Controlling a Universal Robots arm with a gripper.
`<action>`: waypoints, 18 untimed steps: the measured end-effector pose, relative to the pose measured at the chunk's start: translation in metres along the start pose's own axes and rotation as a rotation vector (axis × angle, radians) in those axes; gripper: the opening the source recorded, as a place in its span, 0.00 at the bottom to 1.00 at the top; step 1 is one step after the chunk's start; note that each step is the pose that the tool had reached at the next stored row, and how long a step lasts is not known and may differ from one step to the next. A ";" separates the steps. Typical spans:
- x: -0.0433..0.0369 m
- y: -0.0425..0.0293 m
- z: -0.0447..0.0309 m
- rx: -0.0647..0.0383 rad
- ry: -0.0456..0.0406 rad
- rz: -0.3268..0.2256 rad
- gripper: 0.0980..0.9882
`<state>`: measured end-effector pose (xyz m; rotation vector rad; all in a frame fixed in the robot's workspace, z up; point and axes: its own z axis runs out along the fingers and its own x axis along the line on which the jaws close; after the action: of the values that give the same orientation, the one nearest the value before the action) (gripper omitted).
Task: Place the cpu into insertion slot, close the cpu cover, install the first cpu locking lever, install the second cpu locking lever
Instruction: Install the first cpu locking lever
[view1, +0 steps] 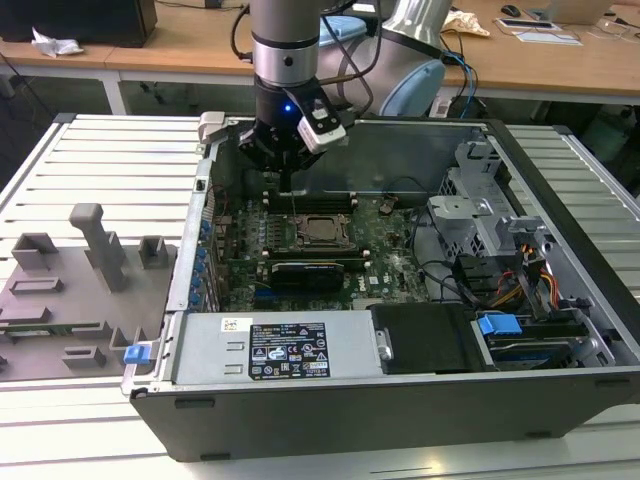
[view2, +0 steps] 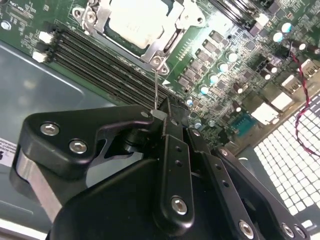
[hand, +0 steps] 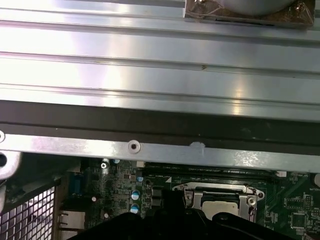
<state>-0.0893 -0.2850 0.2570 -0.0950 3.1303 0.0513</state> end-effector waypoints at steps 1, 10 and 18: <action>-0.0007 -0.0001 0.0005 0.000 0.0002 0.000 0.01; -0.0127 -0.0008 0.0011 0.000 0.0001 0.000 0.01; -0.0224 -0.0014 0.0012 0.000 0.0001 0.000 0.01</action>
<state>-0.0669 -0.2850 0.2559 -0.0950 3.1304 0.0510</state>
